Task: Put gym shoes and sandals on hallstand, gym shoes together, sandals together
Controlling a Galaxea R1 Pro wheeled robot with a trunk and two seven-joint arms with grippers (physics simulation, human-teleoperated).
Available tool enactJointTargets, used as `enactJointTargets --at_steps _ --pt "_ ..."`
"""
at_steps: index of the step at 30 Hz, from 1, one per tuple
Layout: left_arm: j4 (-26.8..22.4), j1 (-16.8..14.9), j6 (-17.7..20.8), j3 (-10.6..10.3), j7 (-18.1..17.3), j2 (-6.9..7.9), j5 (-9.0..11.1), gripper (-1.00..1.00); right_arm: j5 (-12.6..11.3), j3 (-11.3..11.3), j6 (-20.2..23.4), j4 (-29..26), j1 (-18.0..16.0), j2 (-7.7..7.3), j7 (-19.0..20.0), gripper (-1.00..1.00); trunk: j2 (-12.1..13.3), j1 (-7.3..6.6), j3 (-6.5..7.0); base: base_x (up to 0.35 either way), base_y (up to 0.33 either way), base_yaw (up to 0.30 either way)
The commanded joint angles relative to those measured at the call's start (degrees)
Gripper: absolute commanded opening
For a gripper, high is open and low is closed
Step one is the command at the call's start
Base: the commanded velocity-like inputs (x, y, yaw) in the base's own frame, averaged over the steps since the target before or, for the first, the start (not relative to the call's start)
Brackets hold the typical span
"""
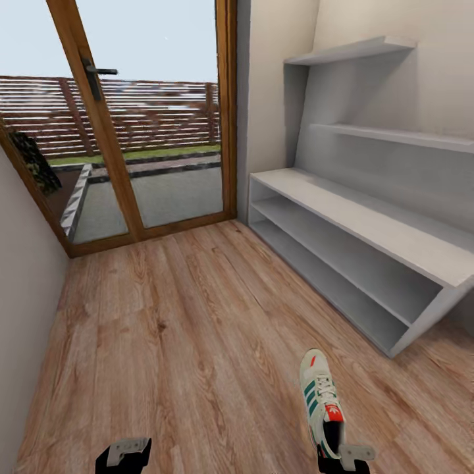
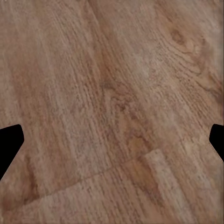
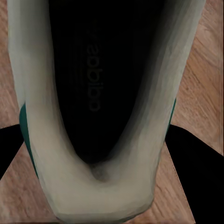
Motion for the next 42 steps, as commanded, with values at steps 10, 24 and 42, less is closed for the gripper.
enactJointTargets --at_steps 10,24,42 --pt "0.2 -0.04 -0.71 5.61 -0.4 -0.07 -0.61 1.0 0.25 0.01 -0.18 0.07 -0.05 -0.02 -0.21 -1.0 -0.02 -0.01 -0.04 0.002 0.001 -0.265" --pt "1.51 -0.02 -2.98 5.86 -1.23 -0.04 -1.34 1.0 0.26 0.01 -0.11 0.15 -0.05 0.14 -0.21 -1.0 -0.02 -0.01 -0.04 0.0 0.0 -0.265" --pt "2.0 -0.03 -3.08 5.77 -1.2 -0.01 -1.45 1.0 0.26 0.08 -0.04 0.16 -0.05 0.15 -0.21 -1.0 -0.02 -0.01 -0.04 0.212 0.162 -0.265"
